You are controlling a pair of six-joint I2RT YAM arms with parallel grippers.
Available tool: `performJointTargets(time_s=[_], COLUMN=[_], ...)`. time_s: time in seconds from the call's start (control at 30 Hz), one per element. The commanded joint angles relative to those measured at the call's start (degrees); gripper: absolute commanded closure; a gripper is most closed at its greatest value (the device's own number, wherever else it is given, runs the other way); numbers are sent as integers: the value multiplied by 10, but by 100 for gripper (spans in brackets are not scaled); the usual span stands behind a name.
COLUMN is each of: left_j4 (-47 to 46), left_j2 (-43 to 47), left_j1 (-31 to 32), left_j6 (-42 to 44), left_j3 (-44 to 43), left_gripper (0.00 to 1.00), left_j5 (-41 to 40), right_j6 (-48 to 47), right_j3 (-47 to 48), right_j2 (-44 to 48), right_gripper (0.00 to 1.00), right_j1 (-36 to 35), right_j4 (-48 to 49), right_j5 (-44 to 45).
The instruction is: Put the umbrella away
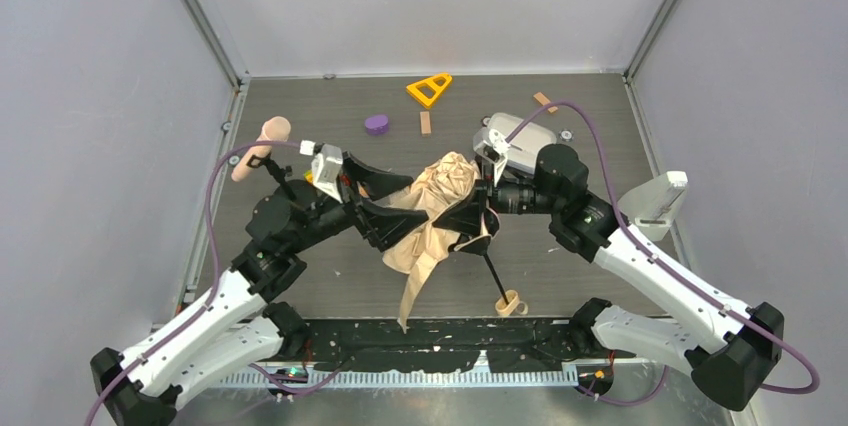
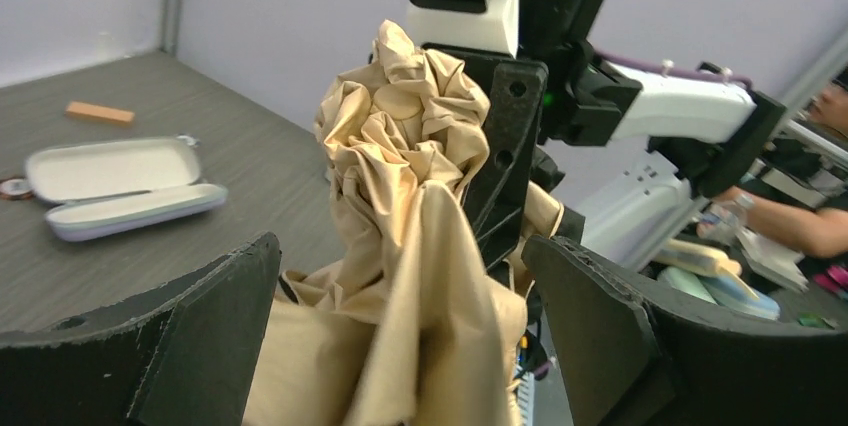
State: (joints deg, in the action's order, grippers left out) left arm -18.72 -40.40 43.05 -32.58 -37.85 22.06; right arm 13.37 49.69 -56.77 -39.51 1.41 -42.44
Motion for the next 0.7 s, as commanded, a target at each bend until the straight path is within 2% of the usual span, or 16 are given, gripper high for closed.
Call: performJointTargets(time_s=[0.0,0.1,0.27,0.67], left_j4=[-107,-156,-274,-392], left_j2=[-29,-50,-94,-165], left_j1=[-2,-2,9,88], left_j6=[-21,-44,-94,-98], left_j3=[-34,-28,-18,-11], left_gripper=[0,0,0,0], left_j5=[99,105,109,69], right_j6=[42,46,53,96], right_j3=[56,65,62,68], right_j2=[-2,-12,-27,-30], right_gripper=[94,94,94,94], right_j1=[1,1,-7,-21], right_j4=[27,23,31,100], right_j5=[-126,-178,-216,-232])
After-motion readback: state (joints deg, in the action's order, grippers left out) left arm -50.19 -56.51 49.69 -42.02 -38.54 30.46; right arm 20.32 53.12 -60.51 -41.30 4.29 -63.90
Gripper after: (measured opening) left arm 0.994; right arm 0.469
